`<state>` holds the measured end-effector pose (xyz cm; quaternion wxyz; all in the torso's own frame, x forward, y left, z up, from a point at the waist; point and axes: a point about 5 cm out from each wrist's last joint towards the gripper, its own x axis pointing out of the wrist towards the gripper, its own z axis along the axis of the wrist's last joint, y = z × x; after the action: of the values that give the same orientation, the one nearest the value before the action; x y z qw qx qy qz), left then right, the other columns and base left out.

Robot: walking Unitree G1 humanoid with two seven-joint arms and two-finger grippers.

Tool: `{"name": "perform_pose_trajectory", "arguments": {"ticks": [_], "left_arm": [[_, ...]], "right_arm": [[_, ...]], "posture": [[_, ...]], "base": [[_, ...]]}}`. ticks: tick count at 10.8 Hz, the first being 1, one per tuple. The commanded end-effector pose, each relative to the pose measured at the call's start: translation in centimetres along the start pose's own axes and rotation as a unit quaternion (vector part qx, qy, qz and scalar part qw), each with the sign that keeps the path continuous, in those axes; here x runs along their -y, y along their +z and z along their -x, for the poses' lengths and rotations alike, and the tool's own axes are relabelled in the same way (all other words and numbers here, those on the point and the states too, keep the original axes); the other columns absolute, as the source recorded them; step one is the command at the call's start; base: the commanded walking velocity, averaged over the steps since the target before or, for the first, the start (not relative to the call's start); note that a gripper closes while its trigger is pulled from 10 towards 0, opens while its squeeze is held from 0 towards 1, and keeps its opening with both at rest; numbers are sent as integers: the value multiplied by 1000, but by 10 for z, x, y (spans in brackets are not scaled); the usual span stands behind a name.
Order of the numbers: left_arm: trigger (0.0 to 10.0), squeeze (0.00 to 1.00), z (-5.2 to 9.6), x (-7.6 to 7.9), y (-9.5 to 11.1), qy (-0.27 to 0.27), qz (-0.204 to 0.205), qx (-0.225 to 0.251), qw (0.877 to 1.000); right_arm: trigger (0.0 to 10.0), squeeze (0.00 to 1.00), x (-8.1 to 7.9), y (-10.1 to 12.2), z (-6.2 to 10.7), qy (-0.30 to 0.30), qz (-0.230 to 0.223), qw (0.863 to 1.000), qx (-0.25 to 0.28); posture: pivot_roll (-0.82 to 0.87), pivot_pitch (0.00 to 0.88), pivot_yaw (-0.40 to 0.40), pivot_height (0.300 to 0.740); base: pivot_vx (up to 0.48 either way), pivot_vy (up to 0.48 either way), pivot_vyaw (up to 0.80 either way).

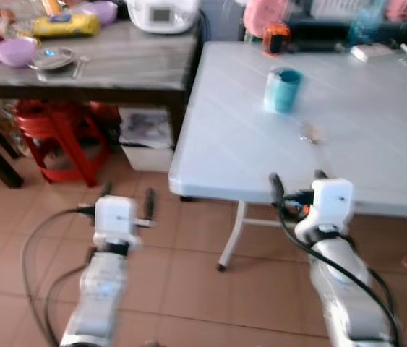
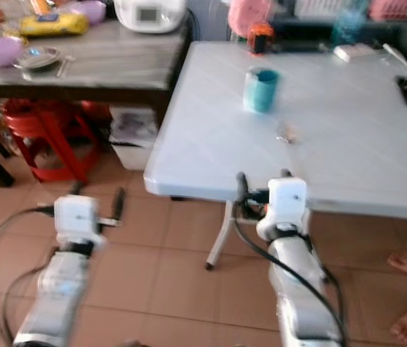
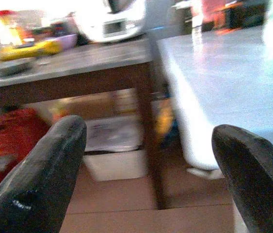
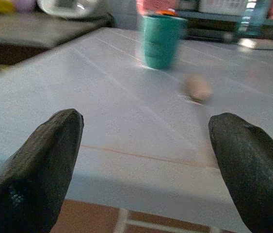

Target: Setting the table

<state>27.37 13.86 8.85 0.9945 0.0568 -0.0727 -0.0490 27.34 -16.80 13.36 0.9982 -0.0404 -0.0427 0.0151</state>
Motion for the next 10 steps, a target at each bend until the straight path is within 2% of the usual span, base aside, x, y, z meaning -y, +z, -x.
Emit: {"name": "perform_pose_trajectory", "arguments": {"ticks": [1,6,10], "left_arm": [[10000,0,1,-10,0,8,-13,-2,1000],[10000,0,0,-6,0,4,-9,-1,1000],[10000,0,1,-6,1,-3,1,4,1000]], "right_arm": [[10000,0,-7,5,-2,9,-7,1000,12],[10000,0,-6,5,-2,9,-5,1000,13],[10000,0,-6,5,-1,10,-5,1000,12]], "posture": [[-29,104,44,740],[-33,103,40,740],[-33,106,40,740]], "base": [[0,-334,0],[0,-337,0],[0,0,0]]}}
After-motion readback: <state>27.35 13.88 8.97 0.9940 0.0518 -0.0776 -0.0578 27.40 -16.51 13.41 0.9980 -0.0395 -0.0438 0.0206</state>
